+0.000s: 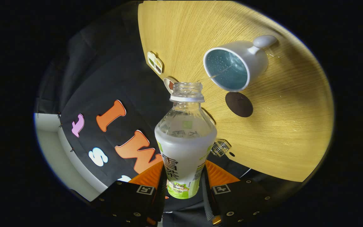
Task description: Take the bottle from table, then pour the juice into the cup, finally place the bottle on the coaster
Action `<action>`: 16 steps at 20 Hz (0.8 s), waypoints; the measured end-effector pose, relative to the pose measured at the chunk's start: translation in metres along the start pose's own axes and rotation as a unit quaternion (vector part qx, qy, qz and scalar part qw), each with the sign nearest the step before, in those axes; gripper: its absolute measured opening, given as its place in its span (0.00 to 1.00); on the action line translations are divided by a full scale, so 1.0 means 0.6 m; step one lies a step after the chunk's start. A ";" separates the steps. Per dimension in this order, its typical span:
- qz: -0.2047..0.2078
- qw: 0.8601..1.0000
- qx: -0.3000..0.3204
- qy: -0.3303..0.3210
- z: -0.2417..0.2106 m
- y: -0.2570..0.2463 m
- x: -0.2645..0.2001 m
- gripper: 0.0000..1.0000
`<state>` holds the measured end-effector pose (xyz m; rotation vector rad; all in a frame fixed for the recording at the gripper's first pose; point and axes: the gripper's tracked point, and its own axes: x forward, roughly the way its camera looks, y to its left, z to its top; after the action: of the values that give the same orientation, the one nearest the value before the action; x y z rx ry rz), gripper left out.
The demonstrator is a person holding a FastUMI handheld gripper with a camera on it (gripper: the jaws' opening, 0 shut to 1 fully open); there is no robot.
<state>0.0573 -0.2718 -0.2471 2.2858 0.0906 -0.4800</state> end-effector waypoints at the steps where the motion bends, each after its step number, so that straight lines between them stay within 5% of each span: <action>1: -0.003 1.000 -0.010 -0.003 0.005 -0.005 0.001 0.52; 9: -0.002 0.990 -0.139 -0.031 0.003 -0.022 0.006 0.52; 12: -0.005 0.968 -0.247 -0.034 -0.017 -0.024 0.015 0.52; 16: -0.011 0.922 -0.385 -0.041 -0.028 -0.020 0.023 0.52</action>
<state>0.0725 -0.2524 -0.2500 1.4908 0.2205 -0.4478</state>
